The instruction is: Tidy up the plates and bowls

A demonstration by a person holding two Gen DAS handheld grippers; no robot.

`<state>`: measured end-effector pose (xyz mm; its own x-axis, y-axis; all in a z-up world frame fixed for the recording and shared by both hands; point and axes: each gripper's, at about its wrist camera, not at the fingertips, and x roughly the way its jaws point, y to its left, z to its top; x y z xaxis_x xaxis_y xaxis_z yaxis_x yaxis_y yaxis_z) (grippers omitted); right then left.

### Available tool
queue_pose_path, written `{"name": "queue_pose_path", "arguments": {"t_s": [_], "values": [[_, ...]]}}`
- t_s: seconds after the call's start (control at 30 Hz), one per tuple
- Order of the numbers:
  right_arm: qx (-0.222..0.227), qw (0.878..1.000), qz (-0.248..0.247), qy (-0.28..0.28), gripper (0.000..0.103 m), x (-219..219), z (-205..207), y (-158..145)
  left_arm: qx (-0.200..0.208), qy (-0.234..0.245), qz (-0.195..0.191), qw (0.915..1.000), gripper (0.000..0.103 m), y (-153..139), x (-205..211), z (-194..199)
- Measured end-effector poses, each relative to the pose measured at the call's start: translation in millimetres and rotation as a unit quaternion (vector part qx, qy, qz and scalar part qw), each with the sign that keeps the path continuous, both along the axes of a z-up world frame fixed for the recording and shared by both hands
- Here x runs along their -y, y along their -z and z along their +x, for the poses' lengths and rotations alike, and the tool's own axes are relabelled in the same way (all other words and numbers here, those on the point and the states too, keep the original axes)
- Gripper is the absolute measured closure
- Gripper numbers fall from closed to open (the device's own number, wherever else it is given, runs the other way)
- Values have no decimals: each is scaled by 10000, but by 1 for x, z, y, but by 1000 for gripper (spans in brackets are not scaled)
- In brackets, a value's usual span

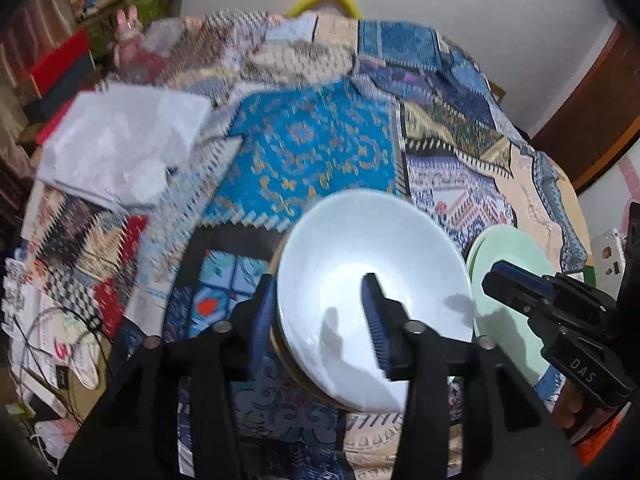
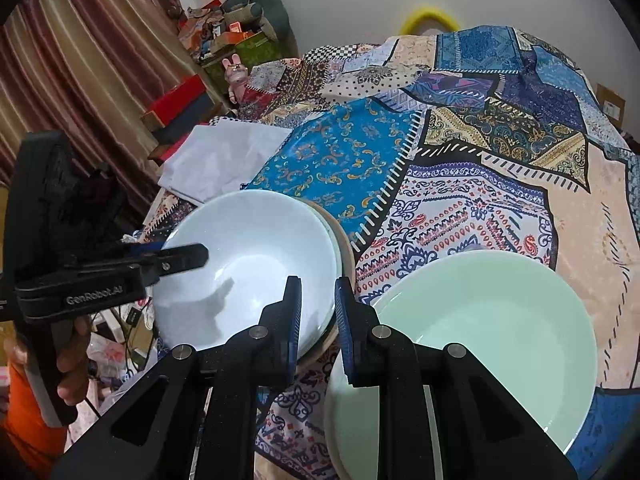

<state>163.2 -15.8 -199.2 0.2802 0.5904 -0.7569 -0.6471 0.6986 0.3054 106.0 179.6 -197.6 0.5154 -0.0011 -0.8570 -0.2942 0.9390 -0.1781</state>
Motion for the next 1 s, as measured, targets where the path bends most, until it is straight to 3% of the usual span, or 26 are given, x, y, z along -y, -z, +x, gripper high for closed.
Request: {"name": "queue_pose_path", "arguments": {"t_s": [0.13,0.3,0.87,1.0], "values": [[65,10000,24,19,85,2,0,-4,126,-48,23,9999,49,-6,-5,-8],[106,9999,-3,41,78,3,0,-5,5,-81,-141,9999,49,6,-11,-12],[-201,9992,-321,-91,75,-14,12,27,-340,15,-807,9962,49,58,-18,-9],[-241,9989,-382,-120,74,-19,13,31,-352,72,-868,9956,53,64,-16,-7]]}}
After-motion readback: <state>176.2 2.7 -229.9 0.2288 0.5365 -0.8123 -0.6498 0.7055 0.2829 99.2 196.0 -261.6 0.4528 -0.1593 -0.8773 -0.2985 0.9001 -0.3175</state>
